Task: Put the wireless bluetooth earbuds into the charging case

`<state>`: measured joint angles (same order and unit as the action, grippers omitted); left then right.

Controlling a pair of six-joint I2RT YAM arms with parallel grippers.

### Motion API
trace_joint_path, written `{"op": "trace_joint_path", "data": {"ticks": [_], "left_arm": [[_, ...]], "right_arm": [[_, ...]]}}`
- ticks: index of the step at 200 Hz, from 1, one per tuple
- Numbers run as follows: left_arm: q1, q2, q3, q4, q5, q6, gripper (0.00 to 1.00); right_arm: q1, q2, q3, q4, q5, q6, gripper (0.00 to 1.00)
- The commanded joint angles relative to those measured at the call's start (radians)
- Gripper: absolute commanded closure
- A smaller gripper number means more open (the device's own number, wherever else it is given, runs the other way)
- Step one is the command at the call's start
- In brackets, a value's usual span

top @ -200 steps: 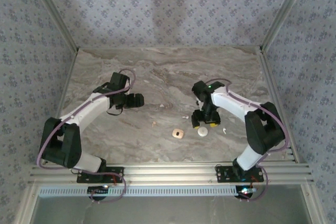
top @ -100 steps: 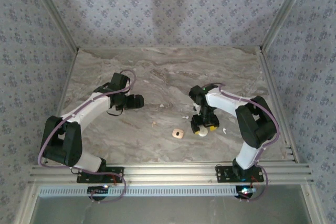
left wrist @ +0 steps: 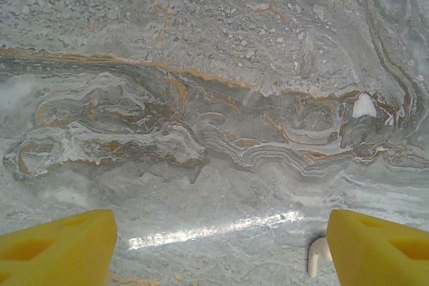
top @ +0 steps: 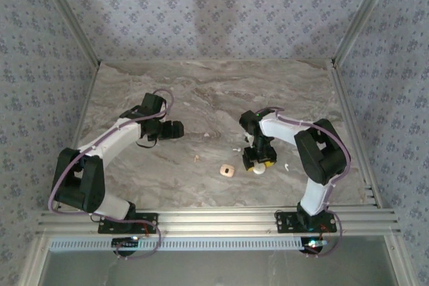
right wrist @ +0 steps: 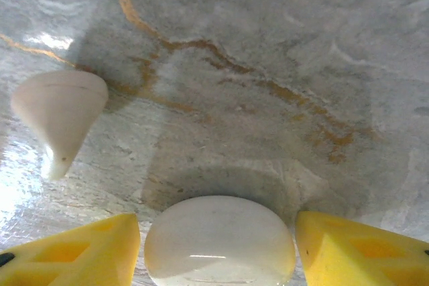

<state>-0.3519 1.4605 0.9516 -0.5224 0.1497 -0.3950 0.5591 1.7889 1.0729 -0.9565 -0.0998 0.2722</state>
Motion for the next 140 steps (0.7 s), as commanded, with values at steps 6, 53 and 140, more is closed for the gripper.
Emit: {"op": "trace_joint_path", "data": {"ticks": [6,53,140], "left_arm": [[-0.001,-0.032,-0.012,-0.026,-0.002,-0.015,0.18],[-0.001,-0.047,-0.017,-0.028,-0.007,-0.015,0.2],[-0.123,-0.227,-0.111,0.303,0.095,0.2,0.32]], "right_arm": [[0.01,0.026,-0.017,-0.01,0.014,-0.005,0.39],[0.017,-0.006,-0.026,-0.02,0.043,0.009,0.53],[0.005,-0.407,-0.093,0.31,-0.03,0.251,0.59]]}}
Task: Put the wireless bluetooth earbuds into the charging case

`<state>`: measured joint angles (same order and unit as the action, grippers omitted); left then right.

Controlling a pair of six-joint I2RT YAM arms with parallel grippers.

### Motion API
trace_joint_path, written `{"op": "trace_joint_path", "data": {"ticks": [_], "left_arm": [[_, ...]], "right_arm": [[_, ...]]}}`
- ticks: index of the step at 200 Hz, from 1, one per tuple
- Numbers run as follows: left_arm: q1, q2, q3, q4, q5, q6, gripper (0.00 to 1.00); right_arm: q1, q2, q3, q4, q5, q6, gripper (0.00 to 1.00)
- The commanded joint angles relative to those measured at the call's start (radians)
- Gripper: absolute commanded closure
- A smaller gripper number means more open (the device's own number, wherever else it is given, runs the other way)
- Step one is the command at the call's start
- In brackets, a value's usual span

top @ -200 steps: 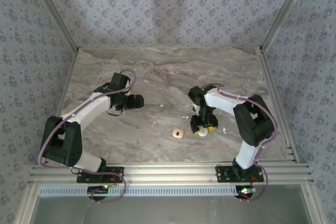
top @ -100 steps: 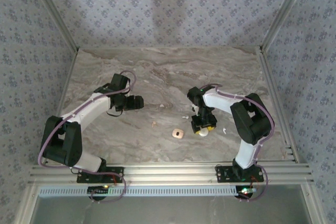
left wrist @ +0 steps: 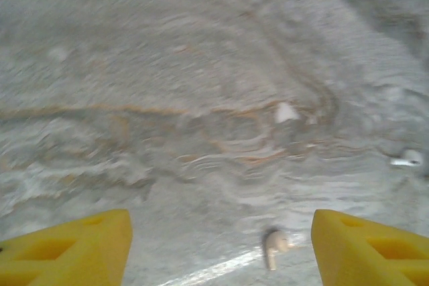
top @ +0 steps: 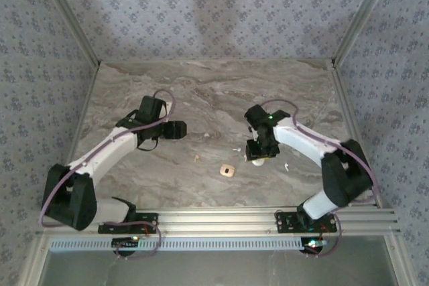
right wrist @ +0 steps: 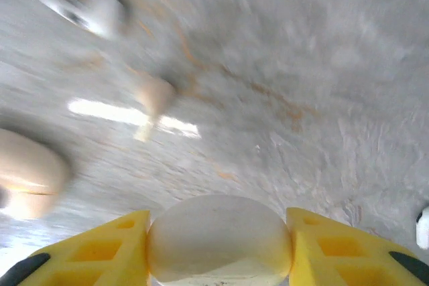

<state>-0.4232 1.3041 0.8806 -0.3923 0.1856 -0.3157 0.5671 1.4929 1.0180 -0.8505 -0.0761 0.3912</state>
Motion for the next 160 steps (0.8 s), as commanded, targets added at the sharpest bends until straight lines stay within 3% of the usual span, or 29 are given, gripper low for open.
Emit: {"op": "trace_joint_path", "data": {"ticks": [1,27,65,111,160], "left_arm": [[-0.053,-0.073,-0.045,0.18,0.06,0.126,0.31],[-0.125,-0.155,-0.142,0.383,0.102,0.251,0.34],[-0.176,-0.262,-0.278,0.617,0.185,0.393,0.39],[-0.194,-0.301,-0.336,0.724,0.251,0.454,0.42],[-0.23,-0.314,-0.357,0.801,0.237,0.488,0.44]], "right_arm": [[-0.004,-0.116,-0.041,0.216,-0.059,0.137,0.59],[-0.007,-0.207,-0.096,0.494,-0.107,0.25,0.6],[0.008,-0.262,-0.093,0.655,-0.117,0.31,0.59],[0.037,-0.336,-0.147,0.849,-0.12,0.351,0.58],[0.081,-0.348,-0.18,0.976,-0.156,0.394,0.57]]}}
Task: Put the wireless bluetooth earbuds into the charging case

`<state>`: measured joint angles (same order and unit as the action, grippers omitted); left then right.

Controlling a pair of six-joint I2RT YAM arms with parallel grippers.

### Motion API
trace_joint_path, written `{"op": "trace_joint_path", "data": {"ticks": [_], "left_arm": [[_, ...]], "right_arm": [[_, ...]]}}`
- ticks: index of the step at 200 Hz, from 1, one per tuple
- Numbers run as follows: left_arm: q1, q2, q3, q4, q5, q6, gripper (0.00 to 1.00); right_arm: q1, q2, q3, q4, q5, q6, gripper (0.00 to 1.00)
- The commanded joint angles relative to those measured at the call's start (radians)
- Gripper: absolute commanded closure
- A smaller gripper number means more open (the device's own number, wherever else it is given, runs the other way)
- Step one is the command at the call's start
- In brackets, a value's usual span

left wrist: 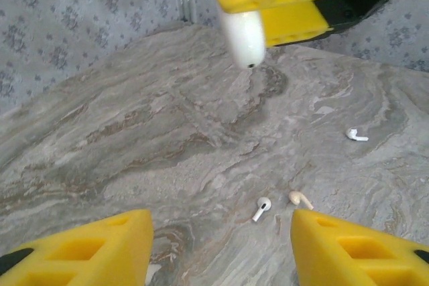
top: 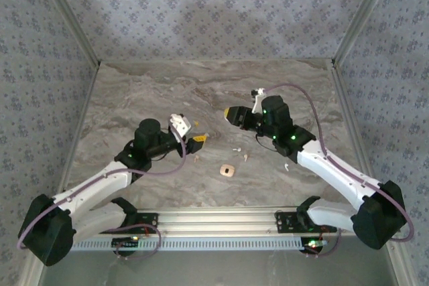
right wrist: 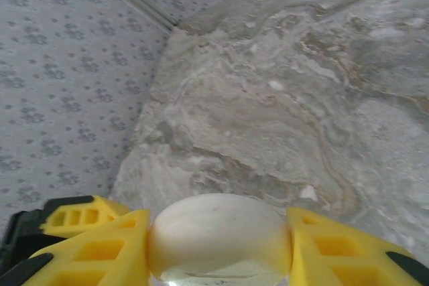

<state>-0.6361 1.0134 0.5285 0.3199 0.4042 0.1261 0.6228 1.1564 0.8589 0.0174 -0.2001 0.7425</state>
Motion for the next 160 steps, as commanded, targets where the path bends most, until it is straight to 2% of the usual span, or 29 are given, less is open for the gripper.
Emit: {"op": "trace_joint_path", "data": {"ticks": [1,160], "left_arm": [[-0.019,-0.024,-0.004,0.091,0.018,0.049,0.44],[-0.049,0.022,-0.005,0.229,-0.052,-0.026,0.46]], "right_arm": [[0.027,-0.011,-0.022,0.11,-0.033,0.044,0.57],[0.148,0.092,-0.011,0.244,-0.095,0.105,0.56]]}}
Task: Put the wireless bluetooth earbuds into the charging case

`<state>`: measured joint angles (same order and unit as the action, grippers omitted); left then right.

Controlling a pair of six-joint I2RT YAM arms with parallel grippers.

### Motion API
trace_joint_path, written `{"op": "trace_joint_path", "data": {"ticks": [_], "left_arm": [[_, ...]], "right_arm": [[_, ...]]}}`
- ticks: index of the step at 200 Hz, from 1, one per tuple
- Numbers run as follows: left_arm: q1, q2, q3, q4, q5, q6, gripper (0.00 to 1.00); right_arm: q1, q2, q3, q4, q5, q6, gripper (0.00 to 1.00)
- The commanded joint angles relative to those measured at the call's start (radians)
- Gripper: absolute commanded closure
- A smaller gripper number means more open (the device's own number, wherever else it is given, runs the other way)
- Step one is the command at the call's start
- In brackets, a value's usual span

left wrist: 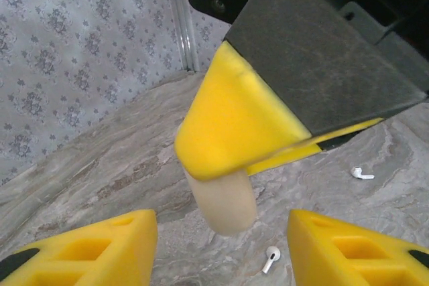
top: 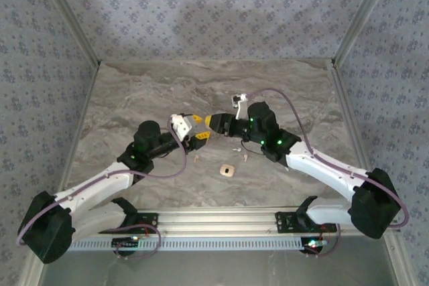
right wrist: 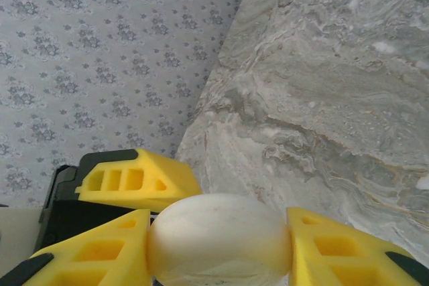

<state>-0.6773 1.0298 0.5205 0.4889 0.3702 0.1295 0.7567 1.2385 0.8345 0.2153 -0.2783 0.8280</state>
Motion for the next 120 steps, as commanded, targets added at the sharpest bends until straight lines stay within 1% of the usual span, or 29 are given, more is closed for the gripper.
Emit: {"op": "trace_joint_path", "data": {"ticks": [1,82,96,120], "left_arm": [[-0.008,0.006,0.003,0.06,-0.018,-0.03,0.46],[-0.007,0.011,-0.002,0.064,-0.033,-0.056,0.54],[-0.007,0.012,-0.002,0.064,-0.034,-0.059,0.57],[-0.008,0.009,-0.001,0.061,-0.027,-0.066,0.66]], "right_arm": [[0.014,0.01,0.013,0.047,-0.016,0.021,0.56],[0.045,0.018,0.015,0.058,-0.012,0.027,0.56],[0.048,0.018,0.016,0.061,-0.013,0.029,0.56],[0.051,0.016,0.015,0.06,-0.017,0.026,0.56]]}}
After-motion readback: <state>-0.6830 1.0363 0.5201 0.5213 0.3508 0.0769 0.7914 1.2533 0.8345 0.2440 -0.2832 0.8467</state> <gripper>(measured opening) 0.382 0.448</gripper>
